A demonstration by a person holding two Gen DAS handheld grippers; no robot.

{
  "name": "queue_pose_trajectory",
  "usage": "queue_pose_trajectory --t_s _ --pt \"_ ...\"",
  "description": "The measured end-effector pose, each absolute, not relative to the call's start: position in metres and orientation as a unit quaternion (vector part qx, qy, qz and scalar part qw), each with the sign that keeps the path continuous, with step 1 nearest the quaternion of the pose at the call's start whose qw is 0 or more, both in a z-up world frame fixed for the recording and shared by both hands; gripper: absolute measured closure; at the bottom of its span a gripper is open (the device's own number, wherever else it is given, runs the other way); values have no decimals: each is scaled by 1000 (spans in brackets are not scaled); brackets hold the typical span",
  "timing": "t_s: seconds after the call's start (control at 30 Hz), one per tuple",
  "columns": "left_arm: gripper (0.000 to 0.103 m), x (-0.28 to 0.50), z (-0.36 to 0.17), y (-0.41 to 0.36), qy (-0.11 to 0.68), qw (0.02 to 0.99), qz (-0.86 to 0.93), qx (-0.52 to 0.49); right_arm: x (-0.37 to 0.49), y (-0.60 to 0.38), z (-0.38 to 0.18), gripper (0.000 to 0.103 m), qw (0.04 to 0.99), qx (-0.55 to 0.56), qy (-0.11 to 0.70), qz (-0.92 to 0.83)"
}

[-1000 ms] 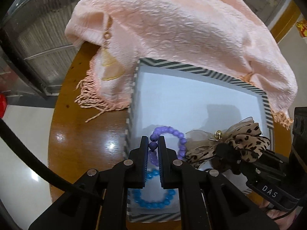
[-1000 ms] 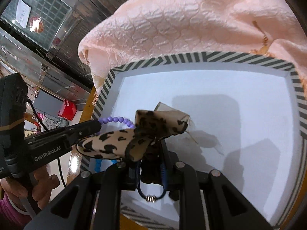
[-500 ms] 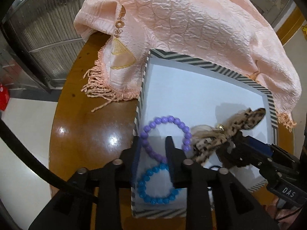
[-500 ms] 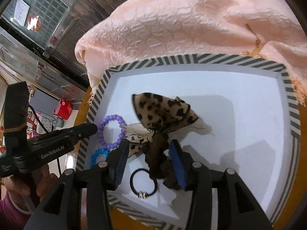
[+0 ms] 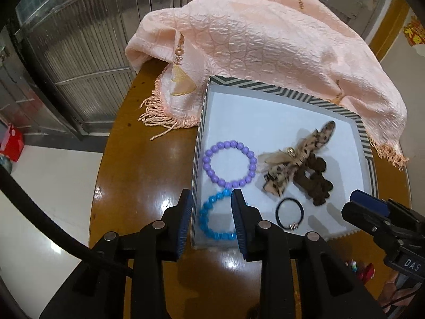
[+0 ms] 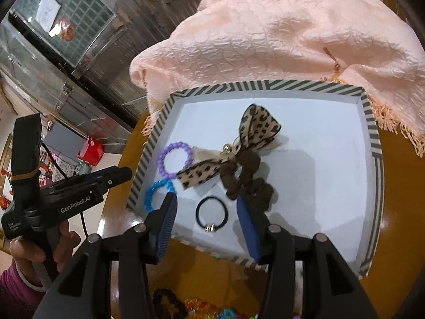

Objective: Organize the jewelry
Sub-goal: 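Lower both items into the striped tray and open both tools, then grasp the thin black cord hair tie with the left tool while the right tool grasps the black scrunchie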

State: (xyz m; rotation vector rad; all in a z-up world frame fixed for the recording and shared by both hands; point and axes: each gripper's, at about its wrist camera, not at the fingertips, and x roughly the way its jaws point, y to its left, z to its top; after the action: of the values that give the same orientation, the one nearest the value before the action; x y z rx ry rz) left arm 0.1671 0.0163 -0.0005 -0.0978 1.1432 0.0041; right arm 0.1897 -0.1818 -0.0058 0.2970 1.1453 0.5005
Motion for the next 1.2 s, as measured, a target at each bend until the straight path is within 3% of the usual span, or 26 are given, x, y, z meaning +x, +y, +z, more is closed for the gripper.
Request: queue_pose_trajectory --t_s 0.57,1.2 --pt "74 91 11 -4 522 853 -11 -21 108 -195 9 53 806 116 532 231" --pt "74 34 -9 1 553 831 -43 -42 37 -209 -7 53 797 119 550 219"
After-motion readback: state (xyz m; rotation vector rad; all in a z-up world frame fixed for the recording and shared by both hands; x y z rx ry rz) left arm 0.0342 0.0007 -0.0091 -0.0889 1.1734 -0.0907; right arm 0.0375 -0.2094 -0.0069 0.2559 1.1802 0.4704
